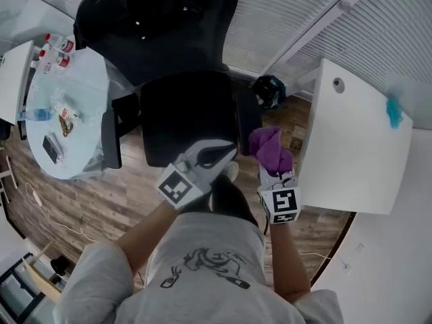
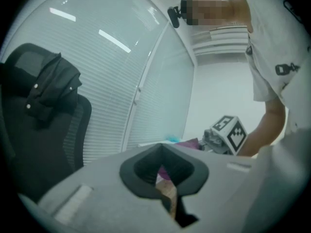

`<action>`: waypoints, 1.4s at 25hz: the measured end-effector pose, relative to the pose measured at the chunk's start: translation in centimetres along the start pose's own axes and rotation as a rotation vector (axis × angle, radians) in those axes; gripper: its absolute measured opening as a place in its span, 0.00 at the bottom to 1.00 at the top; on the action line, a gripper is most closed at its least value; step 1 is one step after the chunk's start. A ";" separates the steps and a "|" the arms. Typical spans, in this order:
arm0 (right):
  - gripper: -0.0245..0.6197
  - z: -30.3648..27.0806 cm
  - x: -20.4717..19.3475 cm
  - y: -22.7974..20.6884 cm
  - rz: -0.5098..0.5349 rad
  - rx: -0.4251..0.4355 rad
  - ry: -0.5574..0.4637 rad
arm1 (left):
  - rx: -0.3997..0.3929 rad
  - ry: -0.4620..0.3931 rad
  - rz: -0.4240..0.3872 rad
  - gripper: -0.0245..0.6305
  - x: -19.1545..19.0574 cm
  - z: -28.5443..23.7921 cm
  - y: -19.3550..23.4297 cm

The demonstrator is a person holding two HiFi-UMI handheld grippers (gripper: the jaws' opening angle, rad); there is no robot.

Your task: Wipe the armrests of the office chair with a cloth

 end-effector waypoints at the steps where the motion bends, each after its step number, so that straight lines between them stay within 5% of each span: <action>1: 0.09 0.8 1.1 0.1 0.005 -0.001 -0.022 | 0.004 -0.010 -0.005 0.04 1.1 0.2 -0.4; 17: 0.09 16.1 16.6 4.7 0.047 -0.013 -0.327 | 0.031 -0.178 -0.122 0.04 18.0 3.6 -9.1; 24: 0.09 18.9 18.2 4.8 0.065 -0.013 -0.375 | 0.054 -0.171 -0.127 0.04 19.4 4.0 -11.8; 35: 0.09 18.7 18.4 7.8 0.093 0.143 -0.378 | 0.201 -0.183 -0.129 0.04 17.8 7.6 -13.9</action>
Point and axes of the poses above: the fingertips, and each gripper's own axes: z backward along the fingers, y to its left, x out of its top, the point moved 8 cm from there along z, backward along the fingers, and after that the axes turned 5 degrees about -x, right-handed, at the moved point
